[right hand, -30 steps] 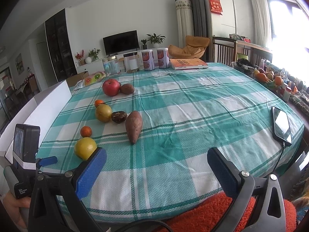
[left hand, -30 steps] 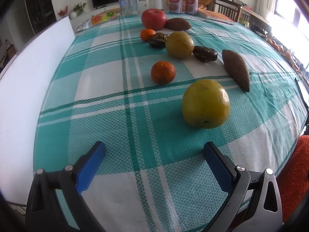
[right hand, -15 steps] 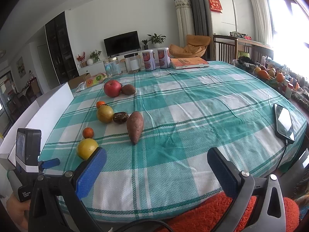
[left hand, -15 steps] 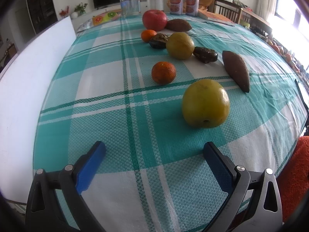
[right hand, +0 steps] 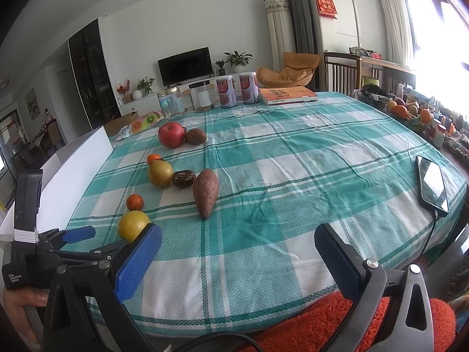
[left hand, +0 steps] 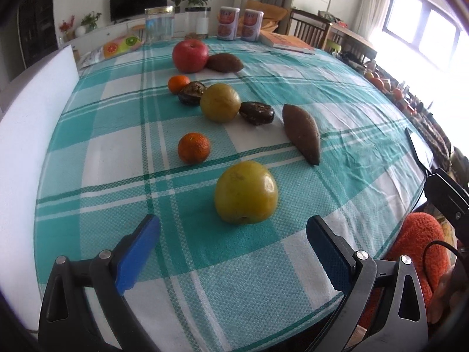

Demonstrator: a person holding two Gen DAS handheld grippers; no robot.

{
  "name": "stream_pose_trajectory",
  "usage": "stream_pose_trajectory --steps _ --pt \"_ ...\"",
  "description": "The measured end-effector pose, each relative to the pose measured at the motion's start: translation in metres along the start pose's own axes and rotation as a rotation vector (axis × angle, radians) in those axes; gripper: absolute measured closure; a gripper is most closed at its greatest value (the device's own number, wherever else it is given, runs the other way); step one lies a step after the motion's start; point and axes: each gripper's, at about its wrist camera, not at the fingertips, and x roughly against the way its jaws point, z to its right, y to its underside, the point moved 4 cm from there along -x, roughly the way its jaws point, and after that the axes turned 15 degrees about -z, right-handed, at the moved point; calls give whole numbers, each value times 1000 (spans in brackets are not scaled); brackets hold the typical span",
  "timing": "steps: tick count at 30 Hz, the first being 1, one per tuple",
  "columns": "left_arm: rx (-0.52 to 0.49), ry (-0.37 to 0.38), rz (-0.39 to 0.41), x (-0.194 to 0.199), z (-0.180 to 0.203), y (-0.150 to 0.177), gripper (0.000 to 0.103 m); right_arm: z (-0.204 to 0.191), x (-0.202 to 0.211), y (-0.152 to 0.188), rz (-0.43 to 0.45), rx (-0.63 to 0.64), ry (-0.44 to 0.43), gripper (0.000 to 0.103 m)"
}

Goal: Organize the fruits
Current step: 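Grasp the large yellow fruit with the left tool while the right tool grasps the small orange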

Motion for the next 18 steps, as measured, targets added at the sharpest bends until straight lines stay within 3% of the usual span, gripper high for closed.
stream_pose_trajectory --steps 4,14,17,18 --pt "0 3 -24 -7 4 -8 3 0 0 0 -1 -1 0 0" --pt "-42 -92 -17 -19 6 -16 7 1 0 0 0 -3 -2 0" --pt "-57 -51 -32 -20 5 -14 50 1 -1 0 -2 -3 -2 0" --pt "-46 -38 -37 -21 3 -14 50 1 -1 0 -4 -1 -1 0"
